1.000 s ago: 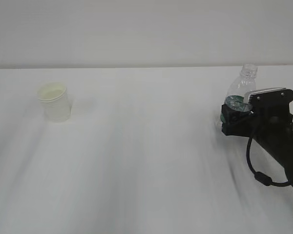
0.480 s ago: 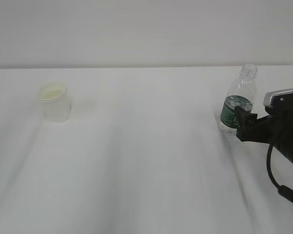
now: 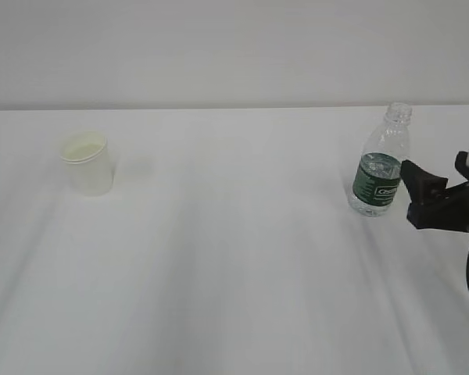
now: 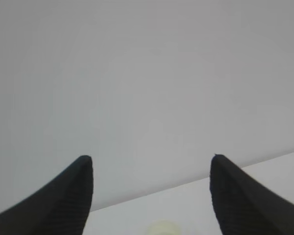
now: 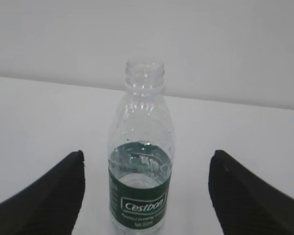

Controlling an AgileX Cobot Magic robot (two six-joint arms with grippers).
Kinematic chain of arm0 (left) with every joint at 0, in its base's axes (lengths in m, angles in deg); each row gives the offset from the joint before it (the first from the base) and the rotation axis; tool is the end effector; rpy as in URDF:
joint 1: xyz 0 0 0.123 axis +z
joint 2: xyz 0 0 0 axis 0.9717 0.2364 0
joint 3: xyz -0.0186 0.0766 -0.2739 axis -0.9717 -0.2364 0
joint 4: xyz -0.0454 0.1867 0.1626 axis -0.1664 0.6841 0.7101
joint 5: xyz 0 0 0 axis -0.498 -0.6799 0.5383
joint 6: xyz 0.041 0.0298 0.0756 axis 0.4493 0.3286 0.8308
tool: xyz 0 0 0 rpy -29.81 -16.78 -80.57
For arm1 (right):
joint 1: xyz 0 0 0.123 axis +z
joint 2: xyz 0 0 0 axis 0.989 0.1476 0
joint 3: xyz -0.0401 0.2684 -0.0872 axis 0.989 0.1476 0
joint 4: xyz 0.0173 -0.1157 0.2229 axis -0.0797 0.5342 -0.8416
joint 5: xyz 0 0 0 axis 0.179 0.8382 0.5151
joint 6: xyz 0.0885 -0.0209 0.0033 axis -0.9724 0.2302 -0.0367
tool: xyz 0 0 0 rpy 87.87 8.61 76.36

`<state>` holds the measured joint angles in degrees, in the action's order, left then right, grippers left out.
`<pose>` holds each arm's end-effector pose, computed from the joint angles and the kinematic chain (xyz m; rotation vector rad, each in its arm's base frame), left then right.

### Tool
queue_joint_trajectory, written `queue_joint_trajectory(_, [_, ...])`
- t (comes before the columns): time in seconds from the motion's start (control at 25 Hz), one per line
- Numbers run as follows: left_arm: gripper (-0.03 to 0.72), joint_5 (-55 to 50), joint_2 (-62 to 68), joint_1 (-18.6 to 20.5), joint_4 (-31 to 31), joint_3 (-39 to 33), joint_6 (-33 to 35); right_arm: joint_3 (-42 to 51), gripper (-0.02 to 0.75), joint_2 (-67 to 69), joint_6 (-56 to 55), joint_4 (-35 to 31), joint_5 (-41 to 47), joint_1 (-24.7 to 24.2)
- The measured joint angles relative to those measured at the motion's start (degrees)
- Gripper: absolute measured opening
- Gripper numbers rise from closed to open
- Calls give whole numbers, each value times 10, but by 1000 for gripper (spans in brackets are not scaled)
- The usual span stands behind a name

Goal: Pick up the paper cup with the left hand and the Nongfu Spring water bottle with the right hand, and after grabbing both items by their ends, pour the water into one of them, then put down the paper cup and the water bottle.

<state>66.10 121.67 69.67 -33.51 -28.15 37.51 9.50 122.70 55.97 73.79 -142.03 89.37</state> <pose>0.1435 -0.0271 0.3022 0.2575 1.4110 -0.0835 0.2469 0.0360 0.1470 -0.2268 1.7216 0.0397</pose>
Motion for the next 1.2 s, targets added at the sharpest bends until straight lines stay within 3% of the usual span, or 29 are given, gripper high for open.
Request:
queue_joint_trajectory(0.48, [533,-74,-58,0,-1,5,-9,8,589,-155,0,1,113,0])
queue_joint_trajectory(1.2, [531,-325,-76,0,-38,134,-19,9,589,-387,8,2,324,0])
